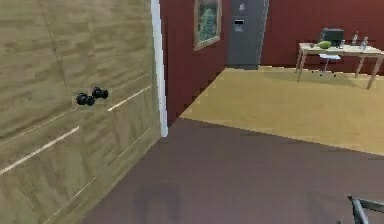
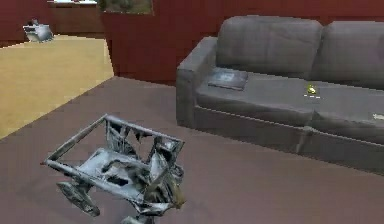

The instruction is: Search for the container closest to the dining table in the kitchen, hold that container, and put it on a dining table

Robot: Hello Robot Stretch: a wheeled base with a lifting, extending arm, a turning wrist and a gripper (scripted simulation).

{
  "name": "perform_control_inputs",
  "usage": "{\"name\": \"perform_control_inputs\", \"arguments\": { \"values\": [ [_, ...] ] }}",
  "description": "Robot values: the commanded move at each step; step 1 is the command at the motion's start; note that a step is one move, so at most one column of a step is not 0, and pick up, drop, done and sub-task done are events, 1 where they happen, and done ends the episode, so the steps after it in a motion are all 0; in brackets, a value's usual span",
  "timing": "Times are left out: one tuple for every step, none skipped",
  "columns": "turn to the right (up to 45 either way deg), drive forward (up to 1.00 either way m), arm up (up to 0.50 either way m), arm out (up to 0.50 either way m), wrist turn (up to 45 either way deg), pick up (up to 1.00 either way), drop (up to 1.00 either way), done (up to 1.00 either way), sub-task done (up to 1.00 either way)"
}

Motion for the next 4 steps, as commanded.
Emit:
{"name": "perform_control_inputs", "arguments": {
  "values": [
    [12.0, 0.00, 0.00, 0.00, 0.0, 0.00, 0.00, 0.00, 0.00],
    [0.0, 1.00, 0.00, 0.00, 0.0, 0.00, 0.00, 0.00, 0.00],
    [6.0, 0.00, 0.00, 0.00, 0.0, 0.00, 0.00, 0.00, 0.00],
    [0.0, 0.50, 0.00, 0.00, 0.0, 0.00, 0.00, 0.00, 0.00]
  ]
}}
